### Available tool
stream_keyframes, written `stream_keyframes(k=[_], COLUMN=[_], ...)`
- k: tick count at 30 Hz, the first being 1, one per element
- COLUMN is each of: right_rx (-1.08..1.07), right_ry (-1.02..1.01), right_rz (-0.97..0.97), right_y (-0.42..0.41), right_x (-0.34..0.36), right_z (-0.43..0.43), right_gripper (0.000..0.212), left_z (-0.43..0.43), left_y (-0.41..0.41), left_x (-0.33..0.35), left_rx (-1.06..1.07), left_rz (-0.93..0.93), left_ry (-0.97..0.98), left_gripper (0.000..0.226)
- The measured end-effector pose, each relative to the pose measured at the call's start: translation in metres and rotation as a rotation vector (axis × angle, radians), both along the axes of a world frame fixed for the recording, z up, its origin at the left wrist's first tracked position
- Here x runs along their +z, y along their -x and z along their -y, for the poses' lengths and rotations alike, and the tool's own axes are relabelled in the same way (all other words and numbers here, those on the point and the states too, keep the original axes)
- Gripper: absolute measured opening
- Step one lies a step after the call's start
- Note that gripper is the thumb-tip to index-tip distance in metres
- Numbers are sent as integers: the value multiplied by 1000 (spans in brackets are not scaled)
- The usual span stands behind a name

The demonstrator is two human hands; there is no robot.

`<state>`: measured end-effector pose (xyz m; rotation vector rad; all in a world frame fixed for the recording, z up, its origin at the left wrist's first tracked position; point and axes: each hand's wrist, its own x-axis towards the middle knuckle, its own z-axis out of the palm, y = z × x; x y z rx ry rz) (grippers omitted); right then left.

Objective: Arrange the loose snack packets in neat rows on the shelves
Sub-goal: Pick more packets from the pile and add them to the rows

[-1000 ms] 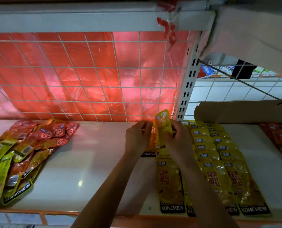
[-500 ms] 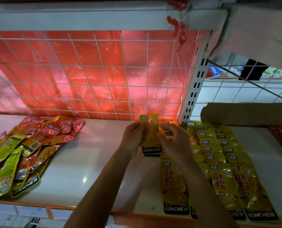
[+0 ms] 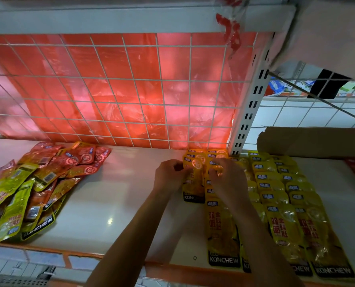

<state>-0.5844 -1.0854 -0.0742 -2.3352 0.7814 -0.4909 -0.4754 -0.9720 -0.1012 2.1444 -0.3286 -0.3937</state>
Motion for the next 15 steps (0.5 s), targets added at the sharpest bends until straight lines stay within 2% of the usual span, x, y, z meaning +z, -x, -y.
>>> stream_keyframes(k=[3,6,15], right_rx=[-10,-20,5], right_ry=[-11,-11,-14], right_rz=[-14,-20,-31], right_y=[0,0,1], right_x=[-1,-1,1], right_z=[0,-1,-6], right_gripper=[34,34,33], left_z=[0,0,1], left_y=[2,3,6], left_x=[-2,-3,-6], left_rx=[-13,-29,-15], left_rz=[38,74,143], left_ry=[-55,-114,-170], left_gripper=[21,31,43])
